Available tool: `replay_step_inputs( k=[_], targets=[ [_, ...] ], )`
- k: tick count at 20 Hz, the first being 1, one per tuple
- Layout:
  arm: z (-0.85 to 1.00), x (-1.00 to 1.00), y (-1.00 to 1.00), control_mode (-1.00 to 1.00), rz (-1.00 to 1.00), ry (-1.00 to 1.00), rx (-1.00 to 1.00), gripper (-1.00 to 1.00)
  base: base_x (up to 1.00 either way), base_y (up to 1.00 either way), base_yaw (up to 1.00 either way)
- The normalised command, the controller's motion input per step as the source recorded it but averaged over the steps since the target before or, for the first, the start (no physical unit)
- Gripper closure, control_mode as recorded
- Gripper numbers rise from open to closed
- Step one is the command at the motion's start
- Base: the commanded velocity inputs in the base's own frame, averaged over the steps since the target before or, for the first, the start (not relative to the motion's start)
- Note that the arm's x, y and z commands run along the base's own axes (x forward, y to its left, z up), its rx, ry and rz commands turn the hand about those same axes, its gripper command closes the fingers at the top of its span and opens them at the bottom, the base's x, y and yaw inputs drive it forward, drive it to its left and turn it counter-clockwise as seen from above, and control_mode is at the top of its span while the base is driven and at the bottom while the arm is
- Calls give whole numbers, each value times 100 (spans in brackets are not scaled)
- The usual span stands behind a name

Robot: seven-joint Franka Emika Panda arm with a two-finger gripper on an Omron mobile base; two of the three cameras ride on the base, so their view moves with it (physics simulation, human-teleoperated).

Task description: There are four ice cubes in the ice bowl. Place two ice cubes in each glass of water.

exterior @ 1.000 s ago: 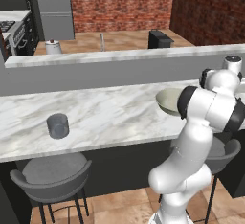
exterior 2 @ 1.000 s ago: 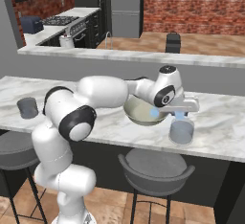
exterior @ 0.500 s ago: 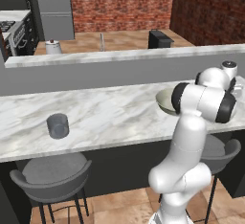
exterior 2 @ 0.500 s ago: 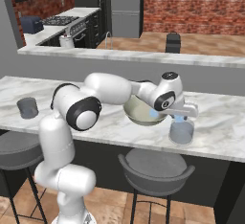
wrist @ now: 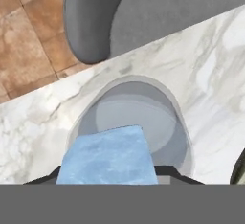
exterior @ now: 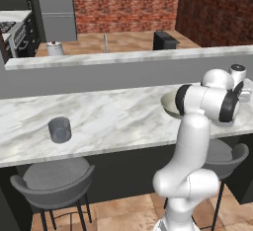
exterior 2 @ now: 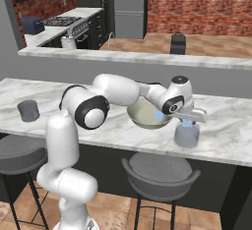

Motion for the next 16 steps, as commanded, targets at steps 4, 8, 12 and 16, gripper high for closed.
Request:
replay_step_inputs(
  k=[4, 8, 12, 16],
  targets=[
    [-20, 0, -11, -100, 2, 0, 0, 100, 0, 0, 0],
    [-30, 0, 0, -100, 2, 0, 0, 100, 0, 0, 0],
    [-24, 0, -2, -100, 2, 0, 0, 100, 0, 0, 0],
    [-7, 3, -19, -100, 4, 0, 0, 100, 0, 0, 0]
  ],
)
